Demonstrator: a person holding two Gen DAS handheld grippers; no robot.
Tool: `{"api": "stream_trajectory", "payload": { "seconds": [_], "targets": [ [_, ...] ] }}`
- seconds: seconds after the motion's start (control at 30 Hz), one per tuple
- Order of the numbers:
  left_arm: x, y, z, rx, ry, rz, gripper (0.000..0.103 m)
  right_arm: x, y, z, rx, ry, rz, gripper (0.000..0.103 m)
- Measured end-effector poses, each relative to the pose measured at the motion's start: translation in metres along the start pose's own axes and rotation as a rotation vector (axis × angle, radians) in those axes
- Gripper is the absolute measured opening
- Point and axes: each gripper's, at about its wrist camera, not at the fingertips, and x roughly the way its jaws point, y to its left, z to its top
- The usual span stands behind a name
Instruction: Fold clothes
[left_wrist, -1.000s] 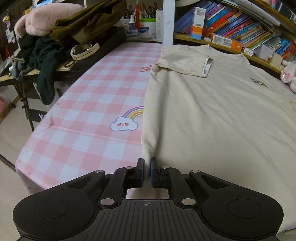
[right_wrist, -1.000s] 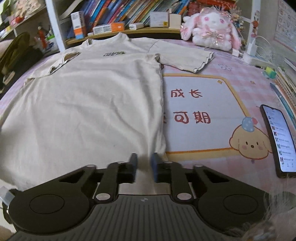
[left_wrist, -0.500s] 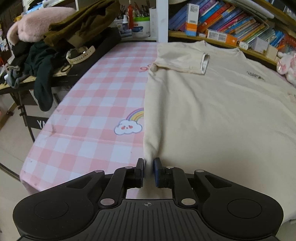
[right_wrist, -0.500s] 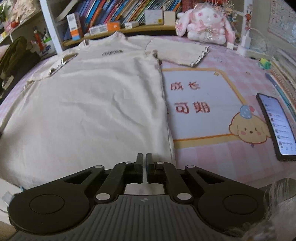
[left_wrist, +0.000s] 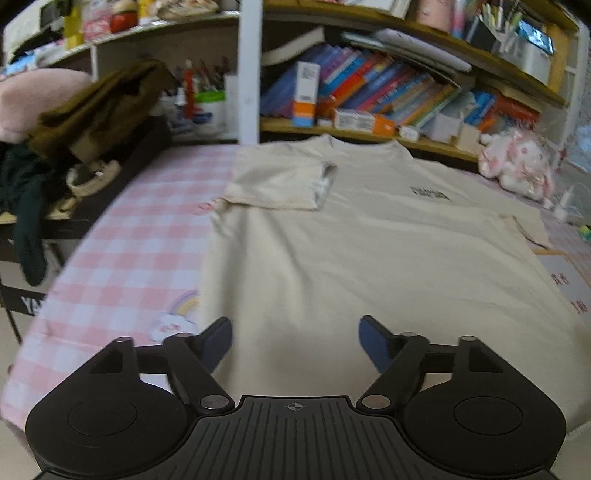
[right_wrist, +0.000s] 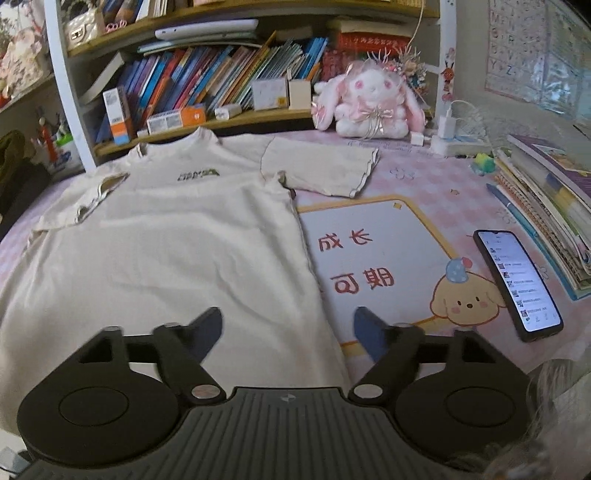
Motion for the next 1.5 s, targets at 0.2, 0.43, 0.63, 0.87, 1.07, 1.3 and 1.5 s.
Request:
{"api": "stream_trajectory", "payload": {
  "seconds": [0.2,0.43,0.63,0.87,1.07,1.3,1.5],
  "targets": [
    [0.009,-0.017,-0.004,0.023,0.026,-0.099,0.090,-0.002,0.014,0.003,0.007,0.005,-0.014,0.089],
    [0.019,-0.024,-0.002,0.027,0.044,-0.102,0.091,0.009,0.006,0.017,0.041,0.007,-0.003,0.090],
    [0.033,-0.044,0.000,0.011,0.074,-0.050,0.091,0.031,-0.017,0.029,0.072,0.029,0.027,0.090],
    [0.046,-0.090,0.010,-0.011,0.099,0.029,0.091,0.078,-0.073,0.060,0.171,0.076,0.183,0.089],
    [0.055,-0.132,0.004,-0.018,0.145,0.093,0.091,0.130,-0.126,0.092,0.355,0.167,0.387,0.065],
    [0.055,-0.154,-0.007,-0.049,0.206,0.181,0.091,0.196,-0.176,0.106,0.705,0.327,0.561,0.054],
    [0.053,-0.162,-0.010,-0.080,0.235,0.239,0.091,0.236,-0.200,0.109,0.860,0.354,0.587,0.048]
  ]
}}
